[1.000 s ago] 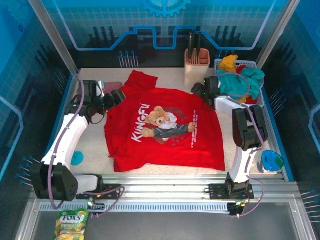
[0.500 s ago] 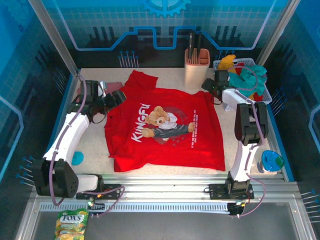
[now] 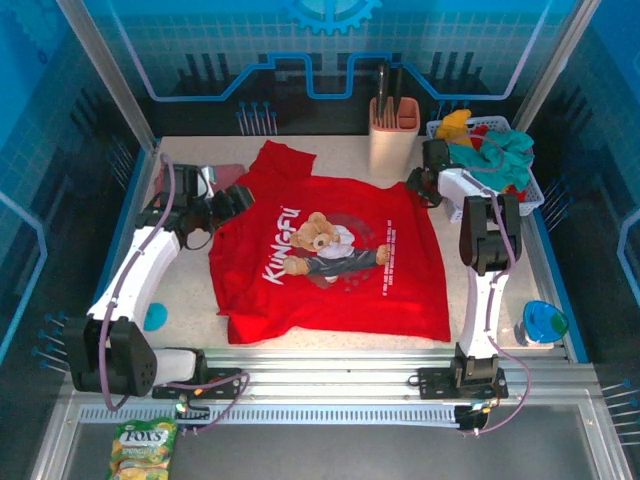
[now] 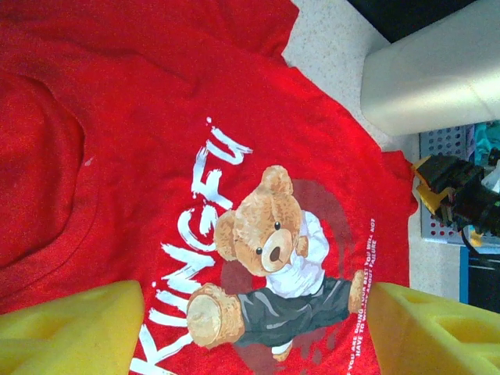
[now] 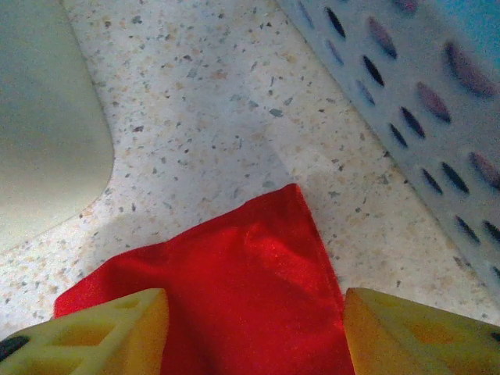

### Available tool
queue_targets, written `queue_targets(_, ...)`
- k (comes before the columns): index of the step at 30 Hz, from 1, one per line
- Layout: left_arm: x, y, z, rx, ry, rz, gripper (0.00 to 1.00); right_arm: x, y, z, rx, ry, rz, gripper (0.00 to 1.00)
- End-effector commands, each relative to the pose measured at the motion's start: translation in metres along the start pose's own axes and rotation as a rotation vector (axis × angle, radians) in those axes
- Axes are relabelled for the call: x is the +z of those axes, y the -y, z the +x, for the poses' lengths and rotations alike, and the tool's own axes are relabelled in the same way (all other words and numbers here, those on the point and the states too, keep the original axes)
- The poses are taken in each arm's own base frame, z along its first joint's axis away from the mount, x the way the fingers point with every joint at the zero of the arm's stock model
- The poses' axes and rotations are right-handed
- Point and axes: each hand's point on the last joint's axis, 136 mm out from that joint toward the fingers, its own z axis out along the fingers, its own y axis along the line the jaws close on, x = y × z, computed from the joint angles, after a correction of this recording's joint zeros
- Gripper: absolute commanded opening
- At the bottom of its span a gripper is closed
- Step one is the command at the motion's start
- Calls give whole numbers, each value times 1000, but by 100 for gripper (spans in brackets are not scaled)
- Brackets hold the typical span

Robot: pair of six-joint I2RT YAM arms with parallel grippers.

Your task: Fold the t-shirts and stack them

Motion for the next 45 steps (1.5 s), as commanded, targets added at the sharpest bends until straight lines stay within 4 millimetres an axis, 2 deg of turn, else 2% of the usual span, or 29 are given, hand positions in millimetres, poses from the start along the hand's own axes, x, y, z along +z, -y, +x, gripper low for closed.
queue_targets(1,-5,9,4,0,3,47,76,3,13,-5,-9,-21,60,62)
queue_targets(6,-4,9,5,-1,-2,48,76,11,12,-6,-11,-73,97,62)
queue_targets(7,-4,9,5,-1,-1,50,76,21,14,1,-14,-101,111,62)
queue_targets(15,-3,8,4,0,-2,44,75,25,20,9,-6,-161,146,55)
queue_targets(18,-1,8,3,-5,-3,45,75,24,20,10,-14,-166,143,42)
queue_targets(20,1,8,3,-11,-8,45,75,24,18,8,-18,-162,129,25)
queue_targets(23,2,8,2,-10,-9,46,75,17,11,5,-21,-150,100,5)
queue_targets(24,2,9,2,-9,-8,46,75,14,9,2,-24,-135,88,0)
queue_targets(29,5,8,-6,-17,4,26,72,-20,-6,-22,-45,-13,20,0)
queue_targets(35,11,5,-19,-15,23,-11,67,-78,-23,-39,-103,123,-89,0)
queue_targets(38,15,5,-25,-15,25,-22,65,-105,-30,-35,-139,158,-138,0)
queue_targets(41,20,5,-29,-17,21,-30,65,-132,-36,-22,-183,165,-184,0)
queue_targets(45,26,4,-40,-20,39,-50,65,-164,-38,14,-279,168,-225,0)
